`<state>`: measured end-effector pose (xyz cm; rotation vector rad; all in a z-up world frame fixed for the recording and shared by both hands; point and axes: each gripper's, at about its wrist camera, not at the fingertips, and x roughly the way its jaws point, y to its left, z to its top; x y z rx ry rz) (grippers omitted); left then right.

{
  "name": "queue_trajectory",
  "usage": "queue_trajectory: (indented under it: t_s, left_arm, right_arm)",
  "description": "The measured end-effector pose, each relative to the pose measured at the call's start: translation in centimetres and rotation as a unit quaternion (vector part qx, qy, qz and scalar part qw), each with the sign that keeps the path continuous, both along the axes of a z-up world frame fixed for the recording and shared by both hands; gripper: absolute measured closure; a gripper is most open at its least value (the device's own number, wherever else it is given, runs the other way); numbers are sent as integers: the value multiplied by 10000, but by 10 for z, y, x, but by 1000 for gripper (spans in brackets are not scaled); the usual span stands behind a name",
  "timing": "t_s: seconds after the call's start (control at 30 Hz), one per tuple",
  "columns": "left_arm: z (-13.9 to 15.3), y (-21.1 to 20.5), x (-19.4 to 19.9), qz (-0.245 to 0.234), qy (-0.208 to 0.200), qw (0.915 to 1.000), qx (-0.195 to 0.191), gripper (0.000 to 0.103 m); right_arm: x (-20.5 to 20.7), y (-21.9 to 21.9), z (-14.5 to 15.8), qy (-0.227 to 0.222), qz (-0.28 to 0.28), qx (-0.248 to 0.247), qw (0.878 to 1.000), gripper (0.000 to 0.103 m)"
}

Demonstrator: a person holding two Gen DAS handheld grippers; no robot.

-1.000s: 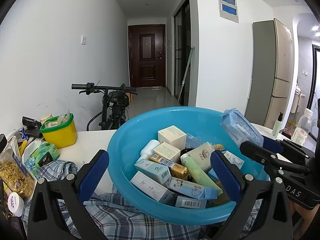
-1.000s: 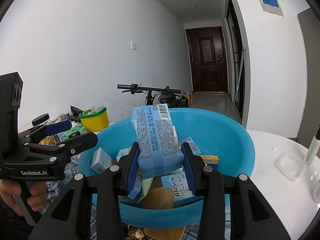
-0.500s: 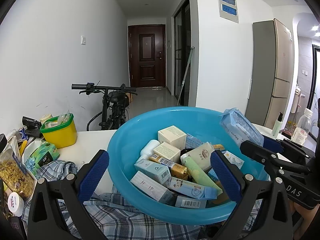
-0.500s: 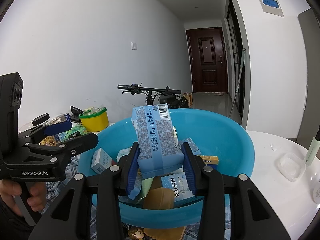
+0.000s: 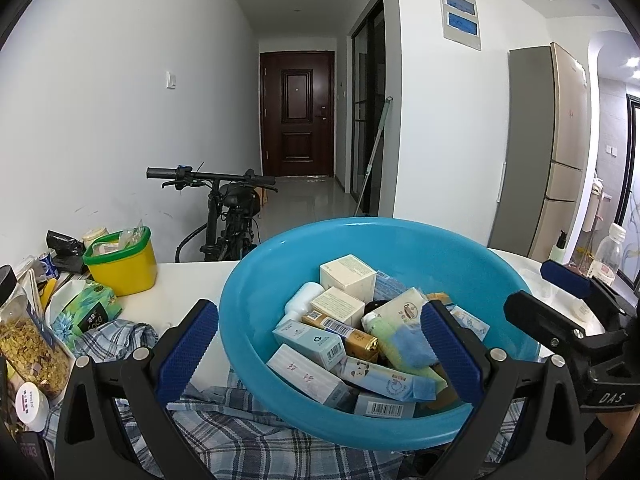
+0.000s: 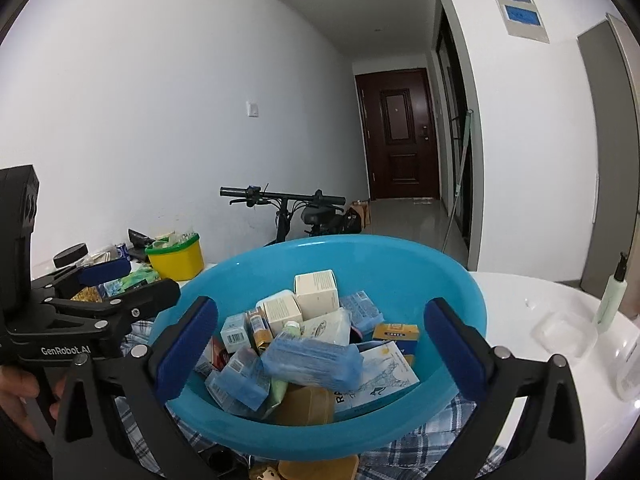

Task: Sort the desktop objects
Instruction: 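Open the right gripper to drop the blue bar into the basin, then grasp the black square frame on the shirt with the right gripper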

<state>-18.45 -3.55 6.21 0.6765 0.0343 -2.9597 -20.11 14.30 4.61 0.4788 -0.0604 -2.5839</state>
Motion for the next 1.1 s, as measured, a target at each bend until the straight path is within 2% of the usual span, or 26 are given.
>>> queue_trajectory:
  t_s: [0.3, 0.43, 0.5, 0.6, 0.7, 0.8, 0.87, 1.0, 1.1]
  left_arm:
    - [6, -3, 6, -35, 80, 9999, 117, 0]
    - [7, -4, 7, -42, 79, 9999, 122, 0]
    - [8, -5, 8, -51, 79, 9998, 162, 0]
    - [9, -9, 9, -40, 81, 9996, 263, 0]
    - [12, -10, 12, -58, 137, 9994, 319, 0]
    - [13, -10, 13, -72, 149, 9993, 343, 0]
    - [13, -12, 13, -72, 130, 9992, 381, 0]
    - [13, -12, 14, -115, 150, 9991, 382, 0]
    - [13, -11, 13, -107, 103, 9992, 365, 0]
  right_arm:
    - [6, -6, 7, 47, 416, 4, 9991, 0]
    - [16, 1, 14, -252, 805, 171, 9963, 0]
    - [36, 7, 12, -418, 1105, 490, 9918, 0]
    - [72, 11, -13, -551, 1421, 1231, 9806, 0]
    - [88, 6, -49, -1136, 1710, 1622, 9652, 1]
    - [92, -6, -77, -1439, 1874, 1892, 9531, 20]
    - [94, -16, -90, -1531, 1995, 2069, 9455, 20]
    - [94, -29, -101, -1569, 2073, 2261, 9388, 20]
    - [91, -30, -107, -1536, 2019, 2340, 9385, 20]
